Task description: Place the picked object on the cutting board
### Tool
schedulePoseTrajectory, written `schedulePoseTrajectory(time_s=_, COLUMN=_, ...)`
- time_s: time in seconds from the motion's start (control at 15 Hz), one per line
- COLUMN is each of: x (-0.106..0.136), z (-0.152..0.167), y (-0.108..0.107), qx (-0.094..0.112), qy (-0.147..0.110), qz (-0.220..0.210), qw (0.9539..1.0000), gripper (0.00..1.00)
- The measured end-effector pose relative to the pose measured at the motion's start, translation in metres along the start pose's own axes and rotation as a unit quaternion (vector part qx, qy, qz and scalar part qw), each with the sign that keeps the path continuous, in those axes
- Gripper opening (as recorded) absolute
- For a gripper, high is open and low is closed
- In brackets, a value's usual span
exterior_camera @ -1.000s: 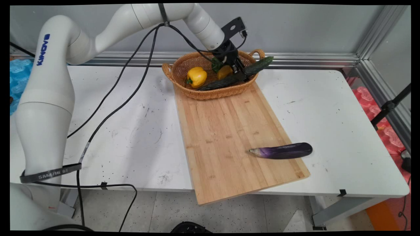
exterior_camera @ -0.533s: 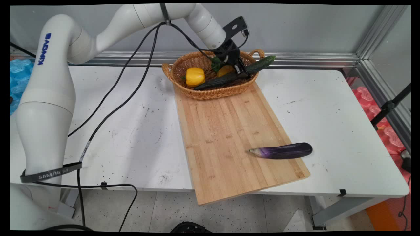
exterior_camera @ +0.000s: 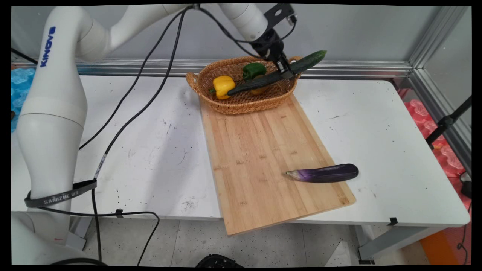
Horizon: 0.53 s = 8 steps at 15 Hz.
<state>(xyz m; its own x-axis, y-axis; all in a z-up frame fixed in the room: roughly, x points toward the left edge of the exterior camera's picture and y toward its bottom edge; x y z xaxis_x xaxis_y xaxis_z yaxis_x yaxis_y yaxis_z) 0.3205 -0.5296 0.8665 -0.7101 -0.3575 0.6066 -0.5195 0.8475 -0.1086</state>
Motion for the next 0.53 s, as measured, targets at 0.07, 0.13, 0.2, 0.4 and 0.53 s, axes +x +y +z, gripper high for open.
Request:
schedulePoseTrajectory(time_s=0.07, x=0.008, z=-0.004, y=0.004, qx=-0.001, qy=-0.002, qz=0.004, qw=1.0, gripper=0.0)
schedulePoseTrajectory(time_s=0.13, x=0.018, z=-0.009, y=0.01, qx=-0.003, qy=-0.004, qz=0.007, qw=1.0, gripper=0.0)
schedulePoseTrajectory(time_s=0.2, x=0.026, z=-0.014, y=0.016, qx=-0.005, qy=-0.007, qz=0.01, qw=0.9999, gripper=0.0)
schedulePoseTrajectory(time_s=0.4, x=0.044, z=-0.023, y=0.033, qx=-0.013, qy=-0.013, qz=0.008, qw=0.9998, gripper=0.0)
schedulePoseTrajectory(time_s=0.53, x=0.055, z=-0.029, y=0.051, qx=-0.021, qy=-0.019, qz=0.001, qw=0.9996, gripper=0.0)
